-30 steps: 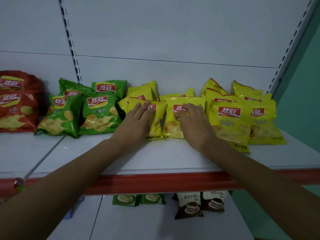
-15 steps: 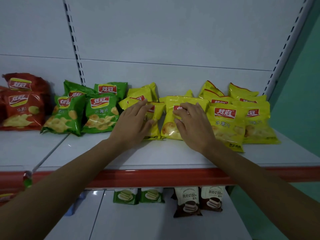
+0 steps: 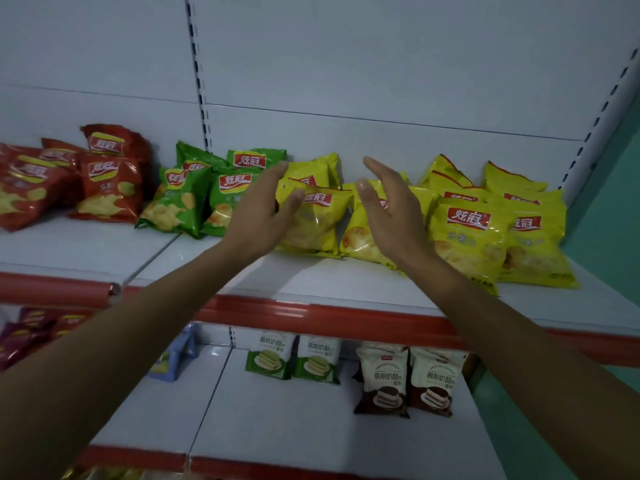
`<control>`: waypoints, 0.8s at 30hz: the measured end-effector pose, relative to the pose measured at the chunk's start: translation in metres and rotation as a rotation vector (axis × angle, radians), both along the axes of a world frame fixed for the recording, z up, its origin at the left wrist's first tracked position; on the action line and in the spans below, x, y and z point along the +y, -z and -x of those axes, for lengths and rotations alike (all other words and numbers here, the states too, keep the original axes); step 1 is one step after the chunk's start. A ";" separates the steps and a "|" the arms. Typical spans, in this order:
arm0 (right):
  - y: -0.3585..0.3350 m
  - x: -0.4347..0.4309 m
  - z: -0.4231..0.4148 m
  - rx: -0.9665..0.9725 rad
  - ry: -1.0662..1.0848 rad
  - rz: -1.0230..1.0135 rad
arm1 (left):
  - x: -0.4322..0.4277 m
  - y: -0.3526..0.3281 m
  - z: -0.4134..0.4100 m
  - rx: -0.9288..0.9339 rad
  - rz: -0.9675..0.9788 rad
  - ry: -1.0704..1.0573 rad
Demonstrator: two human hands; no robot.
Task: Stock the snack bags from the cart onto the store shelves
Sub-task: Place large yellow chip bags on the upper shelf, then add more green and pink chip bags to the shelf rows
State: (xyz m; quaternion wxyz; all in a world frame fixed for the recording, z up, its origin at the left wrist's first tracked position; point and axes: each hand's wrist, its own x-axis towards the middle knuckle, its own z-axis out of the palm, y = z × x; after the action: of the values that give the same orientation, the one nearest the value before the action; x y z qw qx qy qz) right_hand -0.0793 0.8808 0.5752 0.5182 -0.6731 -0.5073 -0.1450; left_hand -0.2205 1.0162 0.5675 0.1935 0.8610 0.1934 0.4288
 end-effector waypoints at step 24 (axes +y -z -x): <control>-0.007 0.115 0.429 0.382 -0.828 0.074 | -0.040 0.019 0.496 -0.051 0.200 -0.832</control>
State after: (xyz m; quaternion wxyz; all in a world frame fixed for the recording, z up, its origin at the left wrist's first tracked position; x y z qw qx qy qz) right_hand -0.5085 0.9960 0.5826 0.5922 -0.4463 -0.6340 0.2194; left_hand -0.7163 0.9763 0.5482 0.0915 0.6758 0.5599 0.4705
